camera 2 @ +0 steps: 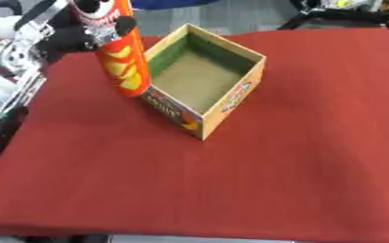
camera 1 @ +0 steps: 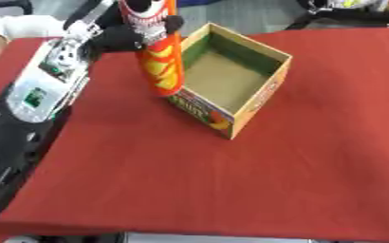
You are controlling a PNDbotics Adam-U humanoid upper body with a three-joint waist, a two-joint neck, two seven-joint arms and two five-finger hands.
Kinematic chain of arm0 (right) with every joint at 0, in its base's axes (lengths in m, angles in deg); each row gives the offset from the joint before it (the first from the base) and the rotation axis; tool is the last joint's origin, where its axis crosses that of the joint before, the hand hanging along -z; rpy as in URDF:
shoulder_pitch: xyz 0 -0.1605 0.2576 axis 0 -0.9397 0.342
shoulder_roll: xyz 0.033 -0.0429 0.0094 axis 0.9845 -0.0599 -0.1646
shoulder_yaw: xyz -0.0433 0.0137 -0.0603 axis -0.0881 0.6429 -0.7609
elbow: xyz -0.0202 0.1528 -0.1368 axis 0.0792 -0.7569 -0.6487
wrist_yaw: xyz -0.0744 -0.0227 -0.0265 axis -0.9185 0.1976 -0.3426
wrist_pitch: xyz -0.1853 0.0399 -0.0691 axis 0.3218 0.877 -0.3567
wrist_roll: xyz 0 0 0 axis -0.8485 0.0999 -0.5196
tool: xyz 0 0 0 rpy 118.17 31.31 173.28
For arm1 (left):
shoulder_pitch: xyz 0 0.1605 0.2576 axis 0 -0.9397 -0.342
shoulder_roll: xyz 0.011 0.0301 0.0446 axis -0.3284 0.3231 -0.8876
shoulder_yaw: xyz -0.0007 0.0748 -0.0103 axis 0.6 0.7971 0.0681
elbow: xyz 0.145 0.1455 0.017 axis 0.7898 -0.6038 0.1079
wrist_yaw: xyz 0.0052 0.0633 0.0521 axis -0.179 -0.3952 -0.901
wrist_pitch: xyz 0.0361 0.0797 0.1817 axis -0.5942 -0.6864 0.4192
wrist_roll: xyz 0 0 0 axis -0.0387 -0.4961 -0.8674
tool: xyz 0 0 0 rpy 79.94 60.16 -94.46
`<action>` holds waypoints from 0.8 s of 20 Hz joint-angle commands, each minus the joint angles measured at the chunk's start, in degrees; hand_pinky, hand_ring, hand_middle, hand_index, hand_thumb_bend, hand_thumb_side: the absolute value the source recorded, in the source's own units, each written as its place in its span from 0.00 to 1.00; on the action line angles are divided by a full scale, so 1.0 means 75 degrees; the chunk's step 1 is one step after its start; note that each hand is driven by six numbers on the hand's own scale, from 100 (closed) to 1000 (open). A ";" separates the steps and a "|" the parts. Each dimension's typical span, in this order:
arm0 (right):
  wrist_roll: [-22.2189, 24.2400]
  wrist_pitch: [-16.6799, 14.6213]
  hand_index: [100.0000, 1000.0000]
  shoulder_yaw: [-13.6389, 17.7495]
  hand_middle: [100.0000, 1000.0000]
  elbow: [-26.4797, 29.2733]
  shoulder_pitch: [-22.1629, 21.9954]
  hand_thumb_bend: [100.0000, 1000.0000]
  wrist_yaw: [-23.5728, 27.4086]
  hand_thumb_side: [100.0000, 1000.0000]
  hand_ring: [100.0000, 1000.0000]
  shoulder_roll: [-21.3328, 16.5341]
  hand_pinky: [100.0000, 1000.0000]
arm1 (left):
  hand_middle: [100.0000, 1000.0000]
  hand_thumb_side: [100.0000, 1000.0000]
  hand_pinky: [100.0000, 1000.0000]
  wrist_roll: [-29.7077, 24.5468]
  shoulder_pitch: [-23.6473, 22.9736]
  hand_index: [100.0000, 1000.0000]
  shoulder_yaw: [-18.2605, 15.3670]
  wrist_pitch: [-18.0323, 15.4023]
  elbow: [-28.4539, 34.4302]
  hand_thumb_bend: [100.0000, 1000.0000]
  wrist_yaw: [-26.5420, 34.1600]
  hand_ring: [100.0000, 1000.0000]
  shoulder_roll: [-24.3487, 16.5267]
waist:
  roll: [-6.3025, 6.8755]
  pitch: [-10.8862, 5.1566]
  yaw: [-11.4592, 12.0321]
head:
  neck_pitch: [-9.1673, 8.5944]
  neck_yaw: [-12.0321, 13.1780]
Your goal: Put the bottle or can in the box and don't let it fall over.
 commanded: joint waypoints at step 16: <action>0.0177 0.0020 0.86 -0.0108 0.81 0.0141 0.0568 0.00 -0.0112 0.91 0.74 0.0159 0.86 | 0.47 0.31 0.79 0.0776 0.1216 0.63 -0.0747 -0.1064 -0.2228 0.31 -0.0927 0.68 0.1247 | -0.0035 0.0103 -0.0524 | -0.0478 0.0251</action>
